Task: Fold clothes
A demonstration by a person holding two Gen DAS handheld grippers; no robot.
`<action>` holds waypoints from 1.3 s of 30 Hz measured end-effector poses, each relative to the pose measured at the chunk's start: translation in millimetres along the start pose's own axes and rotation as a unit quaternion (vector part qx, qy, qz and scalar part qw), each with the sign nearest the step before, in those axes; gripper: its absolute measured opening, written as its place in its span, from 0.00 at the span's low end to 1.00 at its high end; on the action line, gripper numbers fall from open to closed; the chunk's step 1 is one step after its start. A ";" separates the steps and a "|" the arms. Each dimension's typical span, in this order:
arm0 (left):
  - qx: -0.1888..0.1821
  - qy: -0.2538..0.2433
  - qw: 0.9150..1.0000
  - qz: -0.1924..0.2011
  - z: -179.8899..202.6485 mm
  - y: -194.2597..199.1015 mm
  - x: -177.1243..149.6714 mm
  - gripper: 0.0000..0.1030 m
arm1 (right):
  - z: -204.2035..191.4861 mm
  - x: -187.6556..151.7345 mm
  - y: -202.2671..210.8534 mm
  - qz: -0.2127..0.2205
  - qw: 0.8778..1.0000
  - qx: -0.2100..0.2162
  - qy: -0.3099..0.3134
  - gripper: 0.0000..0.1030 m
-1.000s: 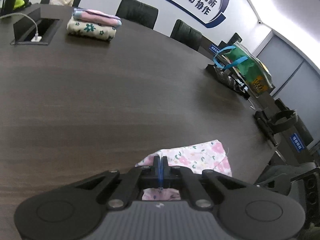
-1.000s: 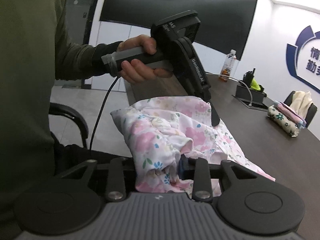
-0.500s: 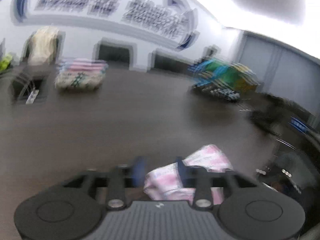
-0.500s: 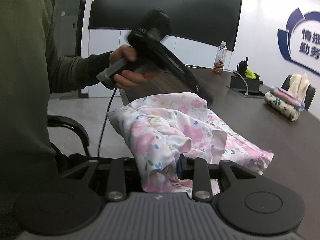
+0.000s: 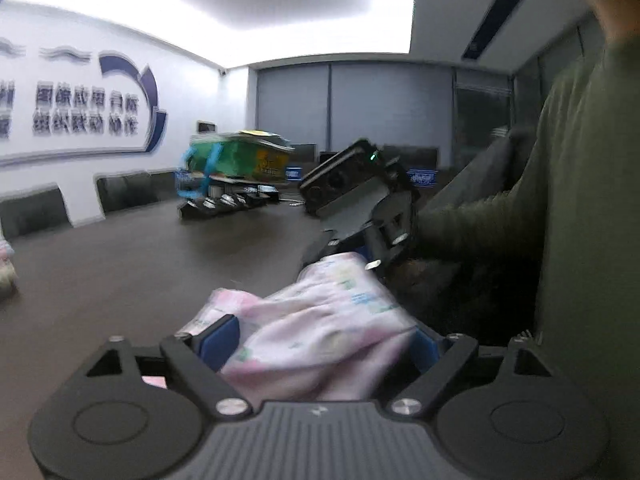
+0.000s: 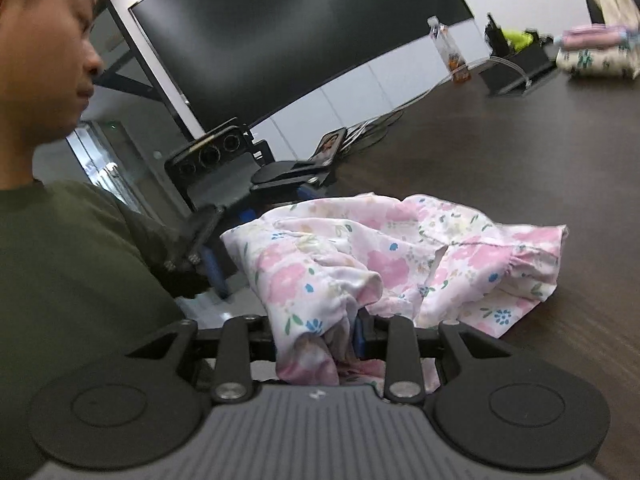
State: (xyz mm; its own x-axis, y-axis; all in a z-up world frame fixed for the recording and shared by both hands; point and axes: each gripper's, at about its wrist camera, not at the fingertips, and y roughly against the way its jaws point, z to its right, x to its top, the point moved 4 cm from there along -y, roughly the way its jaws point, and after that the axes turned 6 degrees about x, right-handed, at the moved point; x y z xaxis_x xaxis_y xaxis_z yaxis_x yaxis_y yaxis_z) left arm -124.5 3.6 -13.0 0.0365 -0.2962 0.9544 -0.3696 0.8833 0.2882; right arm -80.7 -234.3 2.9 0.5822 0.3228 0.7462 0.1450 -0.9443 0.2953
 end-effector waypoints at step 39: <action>0.333 0.381 0.860 -0.071 -81.9 -19.9 4.1 0.73 | 26.8 26.7 -30.6 0.113 0.921 -0.359 -0.096 0.27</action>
State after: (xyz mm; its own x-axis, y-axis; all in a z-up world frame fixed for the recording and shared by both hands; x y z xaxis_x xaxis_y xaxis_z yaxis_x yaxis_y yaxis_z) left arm -40.9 14.6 -8.5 0.6292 0.1629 0.7600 -0.7511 0.3792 0.5405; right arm -48.2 -198.5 -2.3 0.6729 0.0414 0.7385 -0.5240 -0.6780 0.5155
